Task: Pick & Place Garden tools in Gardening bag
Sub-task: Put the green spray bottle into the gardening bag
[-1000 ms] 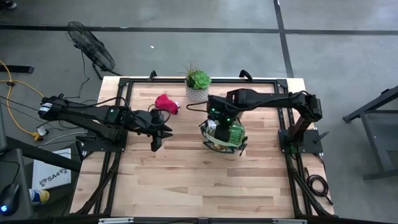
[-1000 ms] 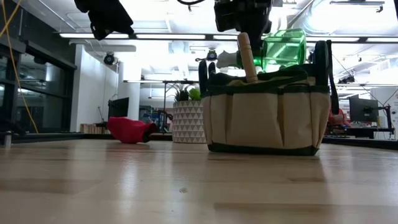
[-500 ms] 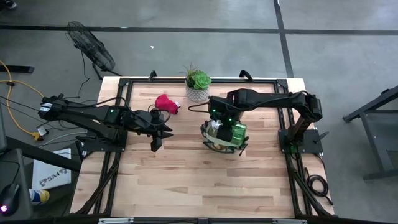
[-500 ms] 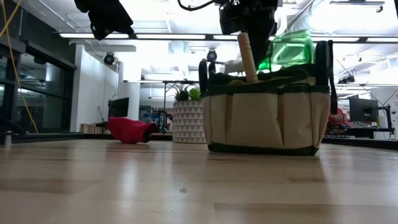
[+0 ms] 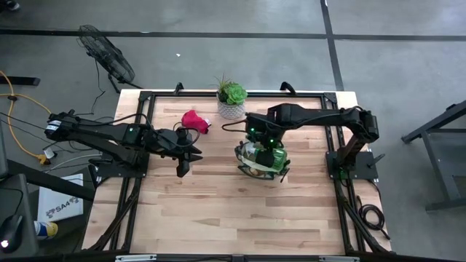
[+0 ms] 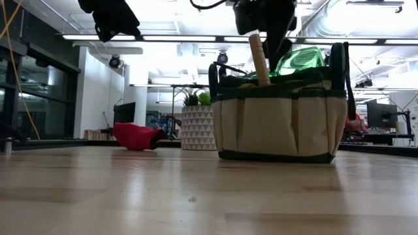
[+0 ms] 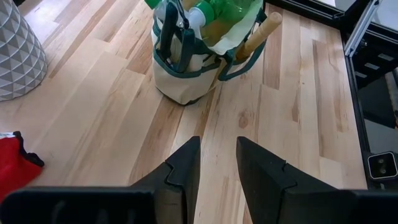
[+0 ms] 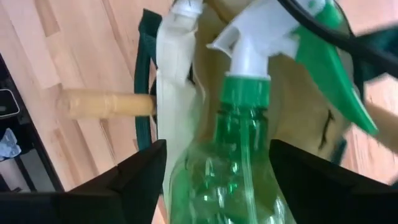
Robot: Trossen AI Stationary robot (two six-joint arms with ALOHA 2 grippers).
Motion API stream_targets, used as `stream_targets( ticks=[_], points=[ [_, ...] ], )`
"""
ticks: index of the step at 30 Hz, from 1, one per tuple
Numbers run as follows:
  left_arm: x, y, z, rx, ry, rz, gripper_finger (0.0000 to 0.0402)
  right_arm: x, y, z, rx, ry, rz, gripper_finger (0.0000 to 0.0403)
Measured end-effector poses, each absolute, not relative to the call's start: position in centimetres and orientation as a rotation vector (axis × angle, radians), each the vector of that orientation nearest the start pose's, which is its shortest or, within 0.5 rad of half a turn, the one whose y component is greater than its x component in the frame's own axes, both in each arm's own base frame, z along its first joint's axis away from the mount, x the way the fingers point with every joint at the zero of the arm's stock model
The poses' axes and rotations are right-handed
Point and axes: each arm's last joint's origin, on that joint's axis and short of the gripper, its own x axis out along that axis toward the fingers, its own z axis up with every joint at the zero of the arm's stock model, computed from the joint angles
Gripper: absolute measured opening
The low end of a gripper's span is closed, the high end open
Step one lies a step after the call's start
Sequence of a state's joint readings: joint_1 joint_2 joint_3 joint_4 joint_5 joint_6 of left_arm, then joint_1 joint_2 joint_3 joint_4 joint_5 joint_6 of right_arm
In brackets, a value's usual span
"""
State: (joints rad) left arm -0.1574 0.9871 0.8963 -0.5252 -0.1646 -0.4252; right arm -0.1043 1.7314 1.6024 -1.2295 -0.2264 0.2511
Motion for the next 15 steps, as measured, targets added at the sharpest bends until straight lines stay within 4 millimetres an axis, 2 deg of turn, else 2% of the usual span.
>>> stream_targets(
  ticks=[8, 15],
  points=[
    [20.1, -2.7, 30.6, -0.313, 0.596, 0.136, 0.0101, 31.4, -2.9, 31.8, 0.426, 1.316, -0.178, 0.0209],
    [20.1, -2.7, 30.6, -0.316, 0.596, 0.136, 0.0101, 30.2, -2.7, 33.2, 0.541, 1.261, -0.295, 0.0094]
  ],
)
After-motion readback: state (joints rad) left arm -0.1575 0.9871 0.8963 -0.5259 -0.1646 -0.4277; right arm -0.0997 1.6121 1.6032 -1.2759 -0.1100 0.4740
